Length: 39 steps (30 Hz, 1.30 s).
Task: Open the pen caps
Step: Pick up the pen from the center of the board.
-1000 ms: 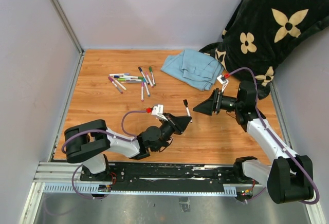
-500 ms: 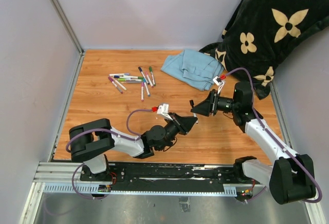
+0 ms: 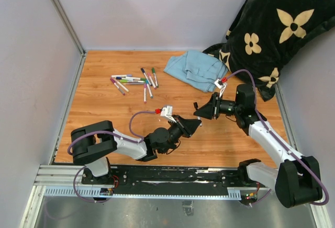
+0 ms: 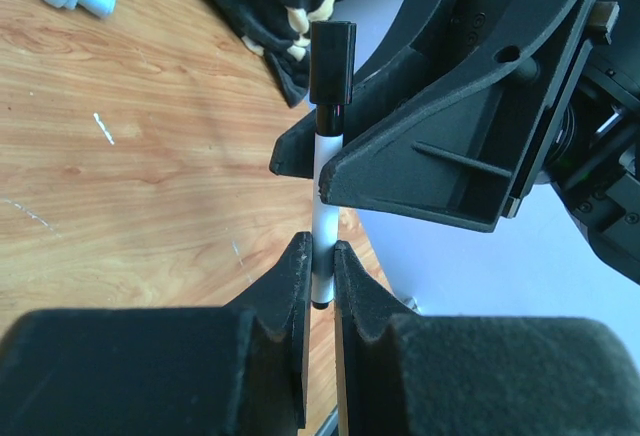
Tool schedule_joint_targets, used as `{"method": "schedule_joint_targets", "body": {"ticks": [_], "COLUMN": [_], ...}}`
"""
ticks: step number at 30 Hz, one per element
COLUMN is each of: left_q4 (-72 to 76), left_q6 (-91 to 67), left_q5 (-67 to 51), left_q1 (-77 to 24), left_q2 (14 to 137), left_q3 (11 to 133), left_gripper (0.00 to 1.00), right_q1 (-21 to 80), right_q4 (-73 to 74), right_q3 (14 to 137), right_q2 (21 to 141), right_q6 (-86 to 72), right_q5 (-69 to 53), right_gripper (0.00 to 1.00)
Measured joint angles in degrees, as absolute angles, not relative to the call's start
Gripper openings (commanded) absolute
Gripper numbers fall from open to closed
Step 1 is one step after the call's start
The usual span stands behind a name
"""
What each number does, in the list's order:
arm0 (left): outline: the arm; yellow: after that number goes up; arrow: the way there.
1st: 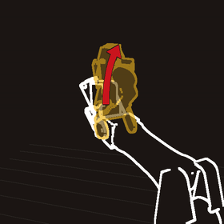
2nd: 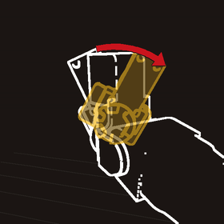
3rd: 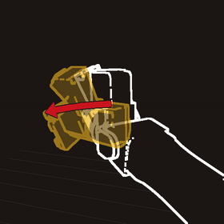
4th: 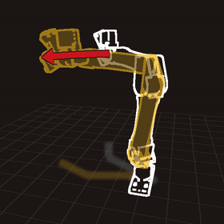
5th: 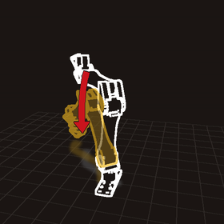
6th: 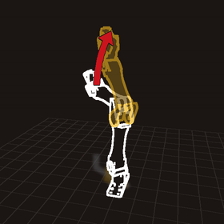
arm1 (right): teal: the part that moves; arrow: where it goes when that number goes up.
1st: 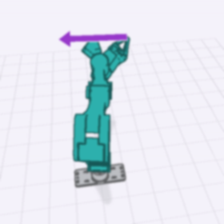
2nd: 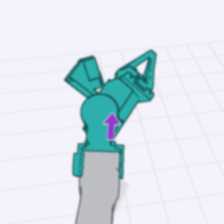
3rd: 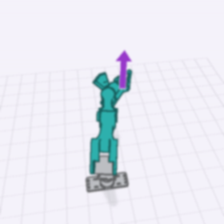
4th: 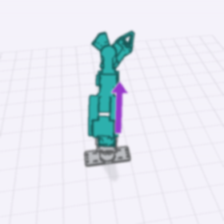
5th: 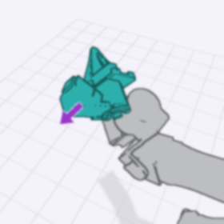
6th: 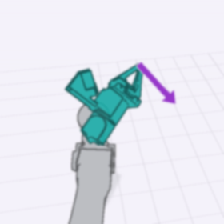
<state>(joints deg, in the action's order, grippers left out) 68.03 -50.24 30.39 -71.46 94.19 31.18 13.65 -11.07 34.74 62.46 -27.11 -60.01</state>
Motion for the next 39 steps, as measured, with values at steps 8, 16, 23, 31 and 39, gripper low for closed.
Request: {"method": "schedule_joint_targets", "body": {"ticks": [8,16,23,31,39], "left_q4": [67.1,67.6,76.8,83.4,83.9], "left_q6": [-50.5,-50.6,-48.7,-43.4,-36.5], "left_q5": [31.0,30.9,28.8,26.9,26.2], "left_q1": [-71.5,-71.7,-71.8,-71.8,-71.8], "left_q2": [93.7,92.9,92.9,89.6,78.5], "left_q3": [30.9,30.0,23.4,17.6,12.9], "left_gripper": [0.0,0.14,0.55,0.7,0.85], "right_q1": [16.2,16.5,16.6,16.2,14.8], "right_q4": [-9.1,-8.0,-5.7,-3.0,2.4], "right_q3": [34.7,34.8,35.3,36.4,39.0], "right_q2": [62.5,62.7,62.7,62.7,62.7], "right_q6": [-24.7,-22.9,-21.3,-17.2,-8.3], "right_q5": [-59.3,-58.9,-59.6,-60.7,-65.0], "right_gripper": [0.2,0.01,0.01,0.01,0.02]}}
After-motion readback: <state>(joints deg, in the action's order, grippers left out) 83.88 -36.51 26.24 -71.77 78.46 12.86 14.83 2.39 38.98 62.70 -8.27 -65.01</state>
